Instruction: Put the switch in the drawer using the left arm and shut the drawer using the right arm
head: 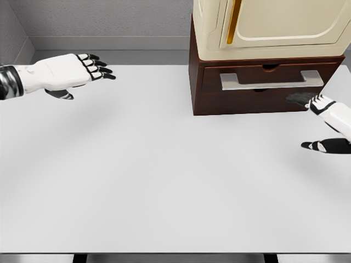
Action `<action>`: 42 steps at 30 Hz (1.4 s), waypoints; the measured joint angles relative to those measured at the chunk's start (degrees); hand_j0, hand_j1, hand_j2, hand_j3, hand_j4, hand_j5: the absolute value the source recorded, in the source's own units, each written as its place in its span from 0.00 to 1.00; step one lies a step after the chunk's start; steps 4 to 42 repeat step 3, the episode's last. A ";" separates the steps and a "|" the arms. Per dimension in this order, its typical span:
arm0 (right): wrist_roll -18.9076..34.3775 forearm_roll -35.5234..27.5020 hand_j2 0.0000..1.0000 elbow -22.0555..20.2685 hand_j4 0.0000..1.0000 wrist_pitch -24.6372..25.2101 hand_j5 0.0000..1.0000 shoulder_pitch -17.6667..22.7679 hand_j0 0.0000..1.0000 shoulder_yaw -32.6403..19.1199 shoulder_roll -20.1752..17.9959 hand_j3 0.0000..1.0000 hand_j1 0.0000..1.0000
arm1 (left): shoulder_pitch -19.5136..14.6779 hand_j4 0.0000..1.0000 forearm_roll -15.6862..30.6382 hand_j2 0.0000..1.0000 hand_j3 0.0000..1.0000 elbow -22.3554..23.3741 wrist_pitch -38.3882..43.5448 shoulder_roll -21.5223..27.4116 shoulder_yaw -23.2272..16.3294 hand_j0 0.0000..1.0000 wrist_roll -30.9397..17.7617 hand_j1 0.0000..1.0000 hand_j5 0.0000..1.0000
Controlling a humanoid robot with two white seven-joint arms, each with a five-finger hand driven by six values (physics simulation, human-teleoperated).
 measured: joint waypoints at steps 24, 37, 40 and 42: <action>0.00 -0.14 1.00 -0.76 1.00 0.00 1.00 0.09 1.00 -0.22 0.11 1.00 1.00 | 0.09 1.00 0.12 1.00 1.00 1.71 0.00 0.70 0.15 1.00 0.02 1.00 1.00; 0.00 -0.14 1.00 -0.76 1.00 0.00 1.00 0.09 1.00 -0.22 0.11 1.00 1.00 | 0.09 1.00 0.12 1.00 1.00 1.71 0.00 0.70 0.15 1.00 0.02 1.00 1.00; 0.00 -0.14 1.00 -0.76 1.00 0.00 1.00 0.09 1.00 -0.22 0.11 1.00 1.00 | 0.09 1.00 0.12 1.00 1.00 1.71 0.00 0.70 0.15 1.00 0.02 1.00 1.00; 0.00 -0.14 1.00 -0.76 1.00 0.00 1.00 0.09 1.00 -0.22 0.11 1.00 1.00 | 0.09 1.00 0.12 1.00 1.00 1.71 0.00 0.70 0.15 1.00 0.02 1.00 1.00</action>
